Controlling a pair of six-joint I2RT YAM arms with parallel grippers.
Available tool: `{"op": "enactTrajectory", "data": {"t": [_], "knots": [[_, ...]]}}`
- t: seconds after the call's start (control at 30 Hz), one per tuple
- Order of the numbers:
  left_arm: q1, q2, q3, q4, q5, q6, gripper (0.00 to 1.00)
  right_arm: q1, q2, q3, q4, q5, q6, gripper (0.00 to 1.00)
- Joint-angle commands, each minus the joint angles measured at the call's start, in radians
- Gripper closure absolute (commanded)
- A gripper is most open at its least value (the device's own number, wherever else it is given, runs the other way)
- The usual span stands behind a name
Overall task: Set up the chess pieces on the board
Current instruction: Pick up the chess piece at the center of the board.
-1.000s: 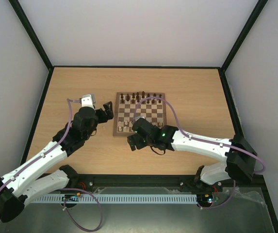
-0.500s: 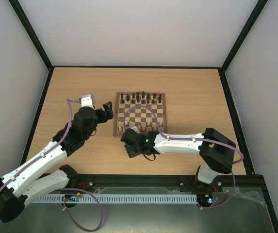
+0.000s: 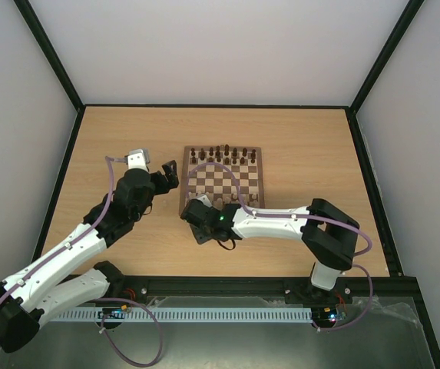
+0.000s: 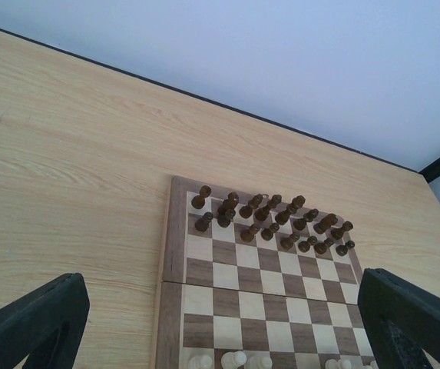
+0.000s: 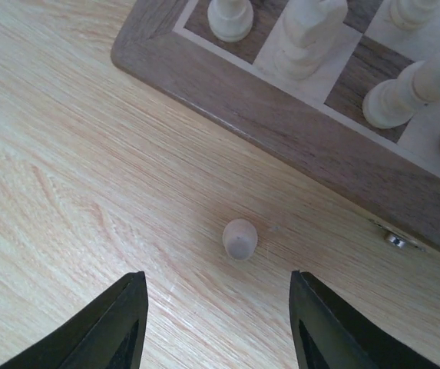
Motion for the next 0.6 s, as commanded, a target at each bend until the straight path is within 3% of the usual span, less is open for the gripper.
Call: {"op": "enactTrajectory", "data": {"t": [0.0, 0.3, 0.57], "knots": [[0.008, -0.003, -0.008, 0.004, -0.011, 0.0, 0.01, 0.001, 0.027, 0.025, -0.052, 0.039, 0.008, 0.51], [0.008, -0.002, -0.008, 0.006, -0.005, 0.002, 0.01, -0.013, 0.072, 0.056, -0.057, 0.04, 0.001, 0.62], [0.008, -0.001, -0.008, 0.007, 0.002, 0.001, 0.01, -0.025, 0.1, 0.079, -0.067, 0.038, -0.007, 0.63]]}}
